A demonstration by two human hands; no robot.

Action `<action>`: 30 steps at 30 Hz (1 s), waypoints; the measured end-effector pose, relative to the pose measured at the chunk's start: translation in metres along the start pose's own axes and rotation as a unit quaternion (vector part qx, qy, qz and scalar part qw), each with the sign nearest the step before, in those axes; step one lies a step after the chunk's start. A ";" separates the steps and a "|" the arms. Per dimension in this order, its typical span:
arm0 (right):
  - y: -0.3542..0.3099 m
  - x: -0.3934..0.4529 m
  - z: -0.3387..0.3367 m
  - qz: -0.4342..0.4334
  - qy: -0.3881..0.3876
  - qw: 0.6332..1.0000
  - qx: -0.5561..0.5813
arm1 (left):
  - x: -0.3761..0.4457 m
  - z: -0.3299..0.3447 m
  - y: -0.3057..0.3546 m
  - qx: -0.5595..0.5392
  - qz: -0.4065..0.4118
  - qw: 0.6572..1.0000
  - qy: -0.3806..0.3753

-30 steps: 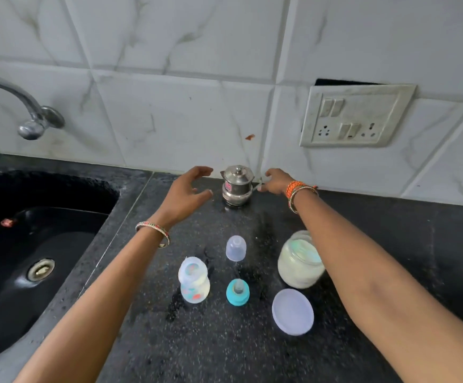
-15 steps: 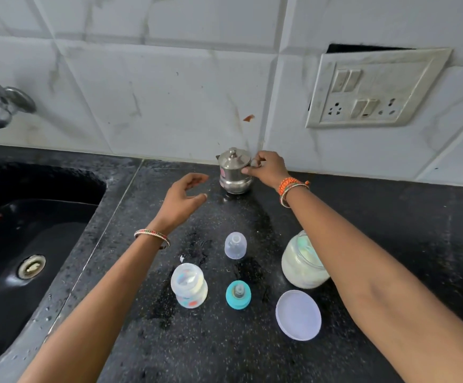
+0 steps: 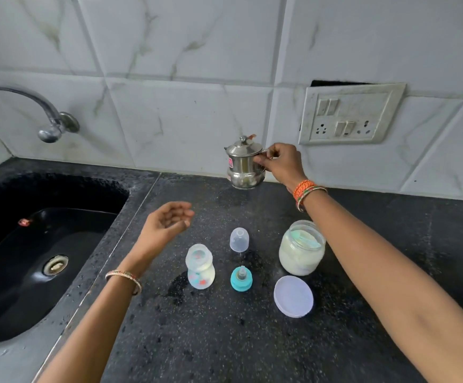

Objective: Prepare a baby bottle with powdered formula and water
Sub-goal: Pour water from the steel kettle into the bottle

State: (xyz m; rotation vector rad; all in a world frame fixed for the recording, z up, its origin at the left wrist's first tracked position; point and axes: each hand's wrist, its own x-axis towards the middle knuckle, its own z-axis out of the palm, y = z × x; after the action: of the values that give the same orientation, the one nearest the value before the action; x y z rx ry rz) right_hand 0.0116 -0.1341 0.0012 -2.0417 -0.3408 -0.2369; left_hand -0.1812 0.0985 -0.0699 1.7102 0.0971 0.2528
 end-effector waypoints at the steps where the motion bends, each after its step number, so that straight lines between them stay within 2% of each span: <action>1: -0.004 -0.009 -0.004 -0.007 -0.007 1.000 -0.001 | -0.010 -0.002 -0.002 -0.007 -0.003 1.000 -0.003; 11: -0.016 -0.092 -0.011 -0.012 -0.086 0.993 0.081 | -0.066 0.003 -0.026 0.018 -0.032 0.999 -0.040; 17: -0.017 -0.122 -0.019 -0.016 -0.126 0.989 0.082 | -0.081 0.020 -0.048 0.075 -0.075 0.992 -0.075; 23: -0.030 -0.137 -0.029 -0.021 -0.163 0.984 0.071 | -0.073 0.036 -0.052 0.096 -0.050 0.994 0.013; 30: -0.044 -0.131 -0.035 -0.048 -0.209 0.977 -0.018 | -0.068 0.051 -0.040 0.062 -0.005 0.995 0.084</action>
State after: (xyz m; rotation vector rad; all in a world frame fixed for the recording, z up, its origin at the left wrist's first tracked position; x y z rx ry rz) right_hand -0.1276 -0.1632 0.0137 -2.1054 -0.7003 0.1333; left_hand -0.2326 0.0415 -0.1240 1.8084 0.2494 0.3889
